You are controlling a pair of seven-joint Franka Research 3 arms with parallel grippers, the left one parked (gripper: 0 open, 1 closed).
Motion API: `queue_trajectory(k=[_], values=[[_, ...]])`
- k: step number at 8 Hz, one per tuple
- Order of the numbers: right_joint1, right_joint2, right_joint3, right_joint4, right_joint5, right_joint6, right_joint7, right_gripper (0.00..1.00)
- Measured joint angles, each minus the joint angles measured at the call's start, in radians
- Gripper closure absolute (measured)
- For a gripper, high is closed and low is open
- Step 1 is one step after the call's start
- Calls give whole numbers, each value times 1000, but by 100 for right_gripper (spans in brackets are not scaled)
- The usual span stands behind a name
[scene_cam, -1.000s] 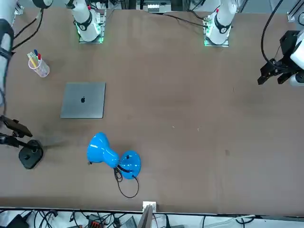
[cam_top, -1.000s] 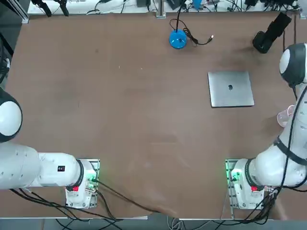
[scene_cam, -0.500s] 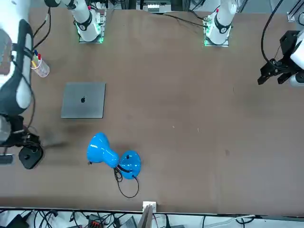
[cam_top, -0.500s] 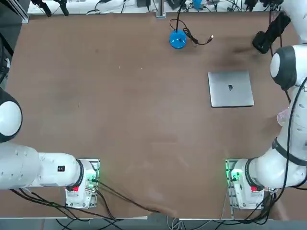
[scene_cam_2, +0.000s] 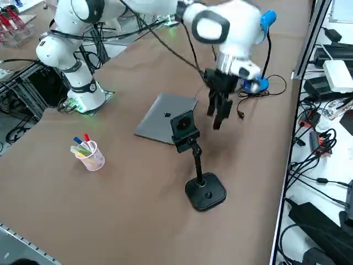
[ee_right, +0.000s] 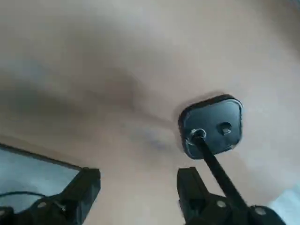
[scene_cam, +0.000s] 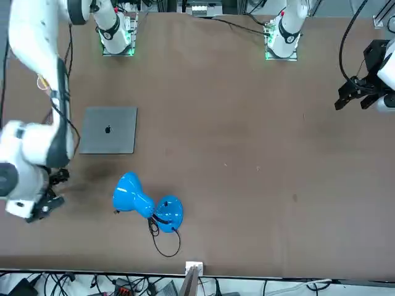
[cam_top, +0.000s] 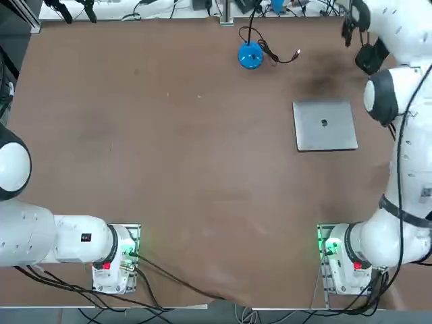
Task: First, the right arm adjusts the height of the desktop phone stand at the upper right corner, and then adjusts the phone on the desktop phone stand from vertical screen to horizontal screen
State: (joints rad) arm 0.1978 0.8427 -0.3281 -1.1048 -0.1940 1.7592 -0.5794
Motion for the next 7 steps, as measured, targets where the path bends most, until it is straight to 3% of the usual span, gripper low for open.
queue_trajectory(k=[3, 7], values=[[33, 80, 1, 2, -174, -52, -69, 0], [41, 104, -1, 2, -382, -106, -173, 0]])
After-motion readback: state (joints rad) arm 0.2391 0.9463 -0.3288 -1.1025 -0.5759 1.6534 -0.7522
